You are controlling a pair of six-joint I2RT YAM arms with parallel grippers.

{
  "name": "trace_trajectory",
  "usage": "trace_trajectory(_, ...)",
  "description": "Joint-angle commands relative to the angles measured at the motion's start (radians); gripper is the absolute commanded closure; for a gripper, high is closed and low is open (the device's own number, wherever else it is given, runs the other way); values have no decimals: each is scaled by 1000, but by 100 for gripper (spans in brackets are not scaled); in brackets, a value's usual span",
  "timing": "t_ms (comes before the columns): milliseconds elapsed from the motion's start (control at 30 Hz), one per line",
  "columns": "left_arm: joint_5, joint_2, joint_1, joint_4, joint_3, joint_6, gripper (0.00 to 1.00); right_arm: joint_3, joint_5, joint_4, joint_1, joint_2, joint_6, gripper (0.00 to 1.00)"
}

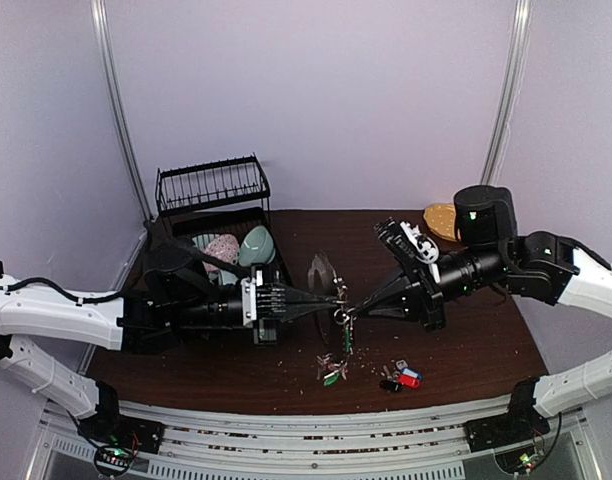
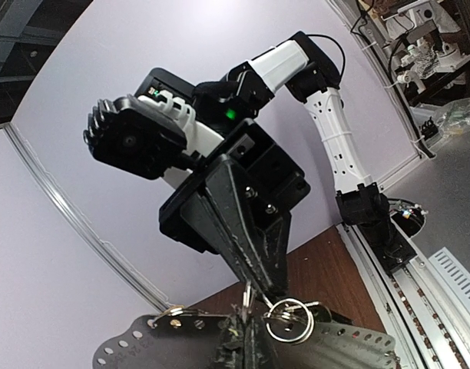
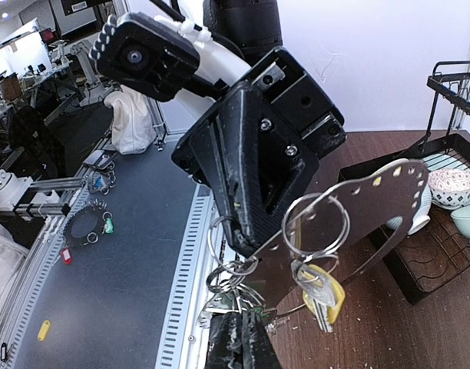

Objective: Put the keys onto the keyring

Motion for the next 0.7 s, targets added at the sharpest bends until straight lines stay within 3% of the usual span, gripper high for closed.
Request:
trace_trajectory(0, -18, -11, 1, 79, 8, 26, 100, -7, -61, 83, -16, -9, 53, 100)
trace_trajectory(300, -32, -14, -3, 92, 2, 34, 100, -18, -118, 142, -33, 12, 72, 100)
trace_trajectory(667, -8, -28, -7, 138, -27, 42, 100, -31, -48, 170, -54, 21, 115, 100)
